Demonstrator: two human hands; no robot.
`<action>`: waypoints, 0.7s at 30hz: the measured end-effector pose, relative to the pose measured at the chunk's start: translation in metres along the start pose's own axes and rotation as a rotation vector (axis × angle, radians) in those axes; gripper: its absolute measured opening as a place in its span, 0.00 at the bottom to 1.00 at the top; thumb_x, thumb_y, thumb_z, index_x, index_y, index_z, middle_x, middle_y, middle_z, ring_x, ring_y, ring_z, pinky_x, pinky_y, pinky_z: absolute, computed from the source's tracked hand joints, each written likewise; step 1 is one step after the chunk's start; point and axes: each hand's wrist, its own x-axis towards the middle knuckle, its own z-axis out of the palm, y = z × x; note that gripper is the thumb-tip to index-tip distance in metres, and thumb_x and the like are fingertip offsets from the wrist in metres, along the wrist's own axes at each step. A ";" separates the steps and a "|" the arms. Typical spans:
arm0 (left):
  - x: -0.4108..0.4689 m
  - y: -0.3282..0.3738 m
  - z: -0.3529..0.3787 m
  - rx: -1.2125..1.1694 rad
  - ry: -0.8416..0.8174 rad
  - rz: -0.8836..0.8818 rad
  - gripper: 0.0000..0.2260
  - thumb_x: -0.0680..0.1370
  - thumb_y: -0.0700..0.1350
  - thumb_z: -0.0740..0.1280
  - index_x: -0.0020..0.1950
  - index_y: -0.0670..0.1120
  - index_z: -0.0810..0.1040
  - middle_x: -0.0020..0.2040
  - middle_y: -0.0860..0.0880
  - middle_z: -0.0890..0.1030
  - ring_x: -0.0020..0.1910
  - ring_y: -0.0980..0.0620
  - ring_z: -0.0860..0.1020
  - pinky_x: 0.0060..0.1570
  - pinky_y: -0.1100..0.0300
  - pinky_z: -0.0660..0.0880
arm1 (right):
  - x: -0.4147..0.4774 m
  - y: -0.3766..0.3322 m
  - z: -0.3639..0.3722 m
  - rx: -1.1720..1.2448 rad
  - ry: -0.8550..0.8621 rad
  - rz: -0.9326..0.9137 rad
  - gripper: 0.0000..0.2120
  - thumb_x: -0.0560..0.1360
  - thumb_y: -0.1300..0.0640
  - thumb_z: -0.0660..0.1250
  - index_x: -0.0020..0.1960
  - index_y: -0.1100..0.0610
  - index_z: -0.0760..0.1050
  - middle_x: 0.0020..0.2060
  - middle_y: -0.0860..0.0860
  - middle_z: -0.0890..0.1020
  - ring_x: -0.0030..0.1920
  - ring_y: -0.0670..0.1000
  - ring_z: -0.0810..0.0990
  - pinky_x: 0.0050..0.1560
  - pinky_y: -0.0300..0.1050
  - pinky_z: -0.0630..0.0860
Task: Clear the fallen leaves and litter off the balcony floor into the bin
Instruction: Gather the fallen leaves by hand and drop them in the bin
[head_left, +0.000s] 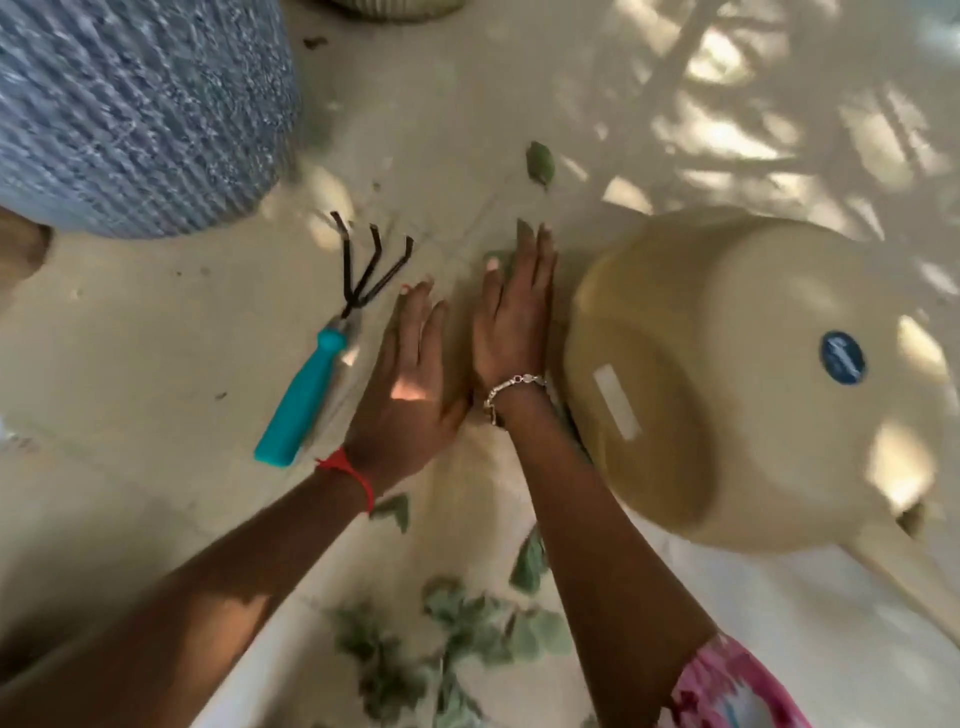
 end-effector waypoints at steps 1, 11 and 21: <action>0.004 -0.004 0.005 0.011 0.026 -0.008 0.33 0.74 0.54 0.61 0.72 0.35 0.60 0.74 0.36 0.57 0.74 0.40 0.55 0.73 0.53 0.54 | 0.016 0.002 0.011 -0.010 0.056 -0.021 0.22 0.81 0.56 0.53 0.73 0.60 0.59 0.74 0.58 0.57 0.75 0.56 0.54 0.72 0.42 0.52; 0.013 -0.017 0.023 0.029 0.157 0.067 0.30 0.76 0.52 0.54 0.75 0.41 0.53 0.76 0.41 0.54 0.76 0.47 0.53 0.72 0.53 0.53 | 0.107 0.017 0.043 -0.408 0.067 -0.012 0.22 0.81 0.51 0.49 0.74 0.55 0.59 0.74 0.51 0.60 0.75 0.52 0.54 0.73 0.49 0.49; 0.014 -0.018 0.014 -0.360 0.157 0.060 0.28 0.74 0.47 0.50 0.69 0.32 0.63 0.71 0.33 0.61 0.73 0.39 0.60 0.71 0.65 0.53 | -0.043 0.016 -0.003 0.021 -0.005 -0.179 0.15 0.79 0.58 0.52 0.55 0.64 0.72 0.53 0.55 0.71 0.51 0.49 0.72 0.51 0.38 0.66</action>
